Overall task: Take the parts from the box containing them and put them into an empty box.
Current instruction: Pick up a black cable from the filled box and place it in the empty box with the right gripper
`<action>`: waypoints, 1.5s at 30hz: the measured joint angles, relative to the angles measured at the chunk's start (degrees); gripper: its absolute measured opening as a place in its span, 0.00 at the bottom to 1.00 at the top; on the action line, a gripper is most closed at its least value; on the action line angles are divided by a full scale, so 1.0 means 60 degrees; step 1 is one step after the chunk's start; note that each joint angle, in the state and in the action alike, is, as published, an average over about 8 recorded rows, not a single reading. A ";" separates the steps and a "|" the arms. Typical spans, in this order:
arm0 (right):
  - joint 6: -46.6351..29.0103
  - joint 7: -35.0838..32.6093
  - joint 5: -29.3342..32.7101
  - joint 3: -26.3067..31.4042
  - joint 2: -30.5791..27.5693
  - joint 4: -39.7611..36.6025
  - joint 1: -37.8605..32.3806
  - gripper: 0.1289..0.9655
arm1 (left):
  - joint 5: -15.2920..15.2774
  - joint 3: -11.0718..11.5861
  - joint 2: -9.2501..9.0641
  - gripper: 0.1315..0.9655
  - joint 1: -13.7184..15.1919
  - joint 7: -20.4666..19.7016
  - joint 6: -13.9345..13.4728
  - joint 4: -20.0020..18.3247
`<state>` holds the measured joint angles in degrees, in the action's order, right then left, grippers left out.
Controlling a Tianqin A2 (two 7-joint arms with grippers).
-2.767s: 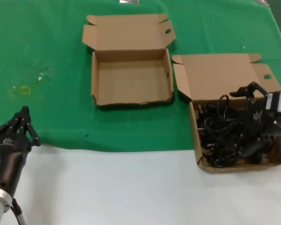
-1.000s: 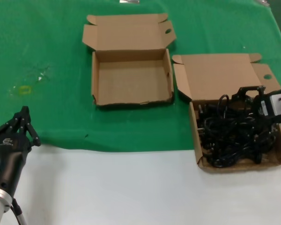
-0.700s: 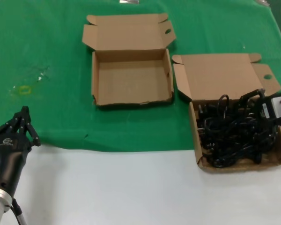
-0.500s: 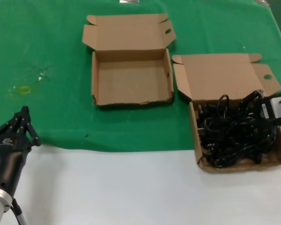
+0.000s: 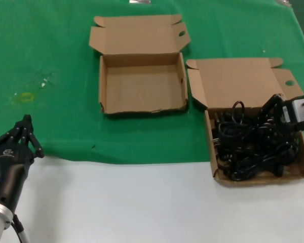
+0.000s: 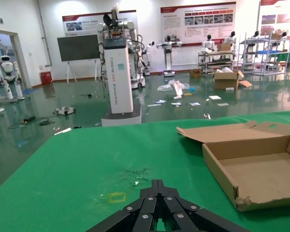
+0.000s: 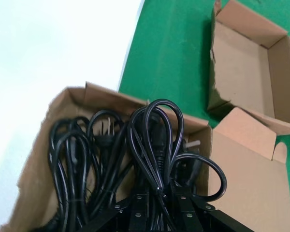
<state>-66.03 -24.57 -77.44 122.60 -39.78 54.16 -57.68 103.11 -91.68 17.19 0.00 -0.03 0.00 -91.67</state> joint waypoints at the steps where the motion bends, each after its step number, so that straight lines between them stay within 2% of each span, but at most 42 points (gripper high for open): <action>1: -0.0070 0.0145 -0.0015 -0.0015 -0.0054 0.0133 0.0010 0.13 | 0.0000 0.0000 0.0000 0.01 0.0000 0.0000 0.0000 0.0000; 11: -0.0926 0.1765 -0.0160 -0.0199 -0.0665 0.1551 -0.0067 0.10 | 0.0000 0.0000 0.0000 0.01 0.0000 0.0000 0.0000 0.0000; 19: -0.1318 0.2421 -0.0097 -0.0231 -0.0626 0.1705 -0.0623 0.10 | 0.0000 0.0000 0.0000 0.01 0.0000 0.0001 0.0000 0.0000; 30: -0.1207 0.2354 0.0132 -0.0009 0.0387 0.0480 -0.1662 0.10 | 0.0000 0.0000 0.0000 0.01 0.0000 0.0001 0.0000 0.0000; 45: -0.0035 0.1911 0.0218 0.0231 0.2536 -0.2141 -0.2586 0.10 | 0.0001 0.0000 0.0000 0.01 0.0000 0.0001 0.0000 0.0000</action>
<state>-66.23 -13.10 -76.13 123.98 -24.57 41.32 -73.19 103.11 -91.68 17.19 0.00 -0.02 0.00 -91.67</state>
